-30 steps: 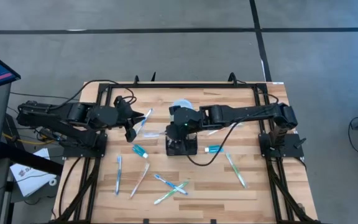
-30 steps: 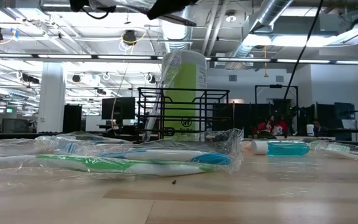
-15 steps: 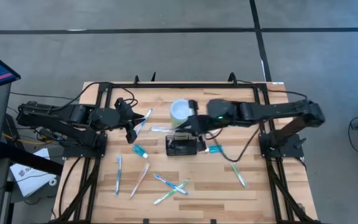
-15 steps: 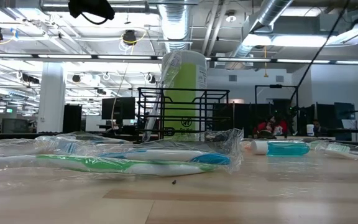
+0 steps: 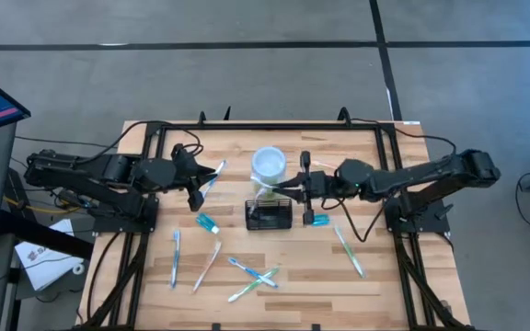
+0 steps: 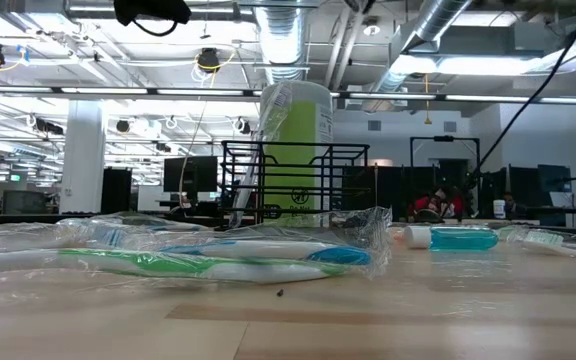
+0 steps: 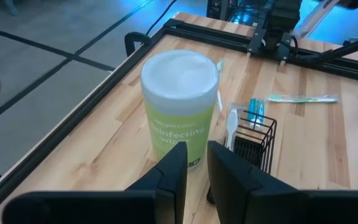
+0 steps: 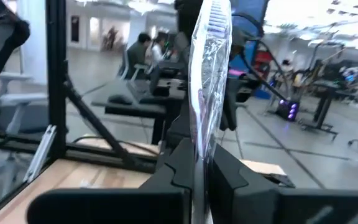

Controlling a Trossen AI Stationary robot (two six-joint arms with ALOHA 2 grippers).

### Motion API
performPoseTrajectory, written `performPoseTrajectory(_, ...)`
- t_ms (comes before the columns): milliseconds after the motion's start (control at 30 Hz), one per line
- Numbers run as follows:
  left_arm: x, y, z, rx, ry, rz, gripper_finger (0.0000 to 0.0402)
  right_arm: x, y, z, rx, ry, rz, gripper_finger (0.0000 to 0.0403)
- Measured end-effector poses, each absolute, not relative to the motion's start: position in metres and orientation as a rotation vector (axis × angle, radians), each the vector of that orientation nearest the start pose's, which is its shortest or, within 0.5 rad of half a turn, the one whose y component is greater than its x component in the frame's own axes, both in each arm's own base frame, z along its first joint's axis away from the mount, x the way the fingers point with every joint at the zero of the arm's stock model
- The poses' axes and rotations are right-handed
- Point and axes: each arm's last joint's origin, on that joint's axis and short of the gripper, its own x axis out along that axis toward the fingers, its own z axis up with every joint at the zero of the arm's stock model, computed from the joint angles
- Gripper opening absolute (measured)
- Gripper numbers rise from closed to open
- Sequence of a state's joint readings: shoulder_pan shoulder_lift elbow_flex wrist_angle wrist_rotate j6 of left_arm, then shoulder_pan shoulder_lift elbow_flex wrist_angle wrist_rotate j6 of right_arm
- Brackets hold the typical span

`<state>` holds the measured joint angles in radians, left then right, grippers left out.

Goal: Pick & Place toothbrushing station
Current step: Put the violet toothbrush into the wire organizer

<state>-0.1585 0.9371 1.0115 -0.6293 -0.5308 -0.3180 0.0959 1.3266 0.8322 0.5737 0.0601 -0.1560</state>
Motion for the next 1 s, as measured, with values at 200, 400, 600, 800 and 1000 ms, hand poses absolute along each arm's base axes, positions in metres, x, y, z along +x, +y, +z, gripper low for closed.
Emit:
performPoseTrajectory(200,0.183,-0.014,0.346,-0.12,0.458,0.44,0.0055,0.281,0.025,0.279,-0.117,-0.219,-0.004,0.0011)
performPoseTrajectory(400,0.183,-0.014,0.346,-0.122,0.451,0.44,0.0054,0.261,0.021,0.252,-0.05,-0.345,-0.056,0.0011)
performPoseTrajectory(600,0.185,-0.015,0.349,-0.132,0.417,0.434,0.0053,0.265,0.019,0.223,0.014,-0.397,-0.084,0.0011)
performPoseTrajectory(800,0.185,-0.015,0.35,-0.132,0.41,0.433,0.0053,0.28,0.019,0.192,0.053,-0.34,-0.125,0.0011)
performPoseTrajectory(1000,0.185,-0.015,0.35,-0.131,0.41,0.432,0.0053,0.288,0.025,0.178,0.068,-0.308,-0.14,0.0011)
